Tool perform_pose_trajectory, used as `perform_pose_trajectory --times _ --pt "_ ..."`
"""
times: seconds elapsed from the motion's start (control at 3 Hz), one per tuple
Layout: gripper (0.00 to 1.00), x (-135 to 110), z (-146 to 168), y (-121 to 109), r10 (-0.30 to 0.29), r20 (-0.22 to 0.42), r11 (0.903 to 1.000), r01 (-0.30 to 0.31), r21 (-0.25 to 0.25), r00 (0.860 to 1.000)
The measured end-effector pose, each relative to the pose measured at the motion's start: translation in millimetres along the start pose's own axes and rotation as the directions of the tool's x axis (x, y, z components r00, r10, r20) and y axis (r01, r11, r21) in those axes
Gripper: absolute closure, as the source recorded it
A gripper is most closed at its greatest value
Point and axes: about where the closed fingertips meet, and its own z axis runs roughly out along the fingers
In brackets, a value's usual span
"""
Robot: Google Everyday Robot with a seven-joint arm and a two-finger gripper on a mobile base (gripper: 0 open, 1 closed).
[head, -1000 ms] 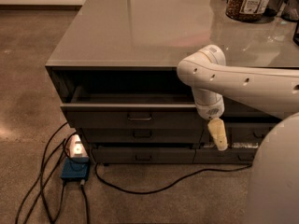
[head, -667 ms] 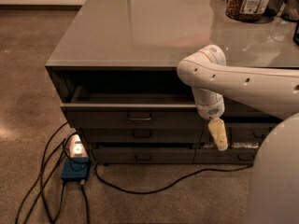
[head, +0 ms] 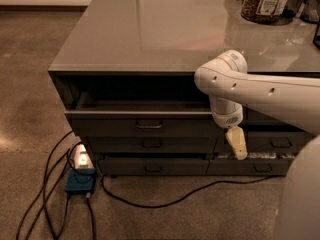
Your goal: Close top drawer
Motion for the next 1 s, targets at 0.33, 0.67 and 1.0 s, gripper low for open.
perform_pose_trajectory --times 0.33,0.67,1.0 --pt "0.00 -3.6 -5.5 -19.2 -0.103 -0.005 0.9898 0.103 0.099 0.995" --pt "0.00 2.7 -4.4 -36.7 -0.142 0.016 0.9750 0.137 0.174 0.990" --pt "0.00 15.1 4.2 -50.4 -0.104 0.000 0.9750 0.102 0.197 0.995"
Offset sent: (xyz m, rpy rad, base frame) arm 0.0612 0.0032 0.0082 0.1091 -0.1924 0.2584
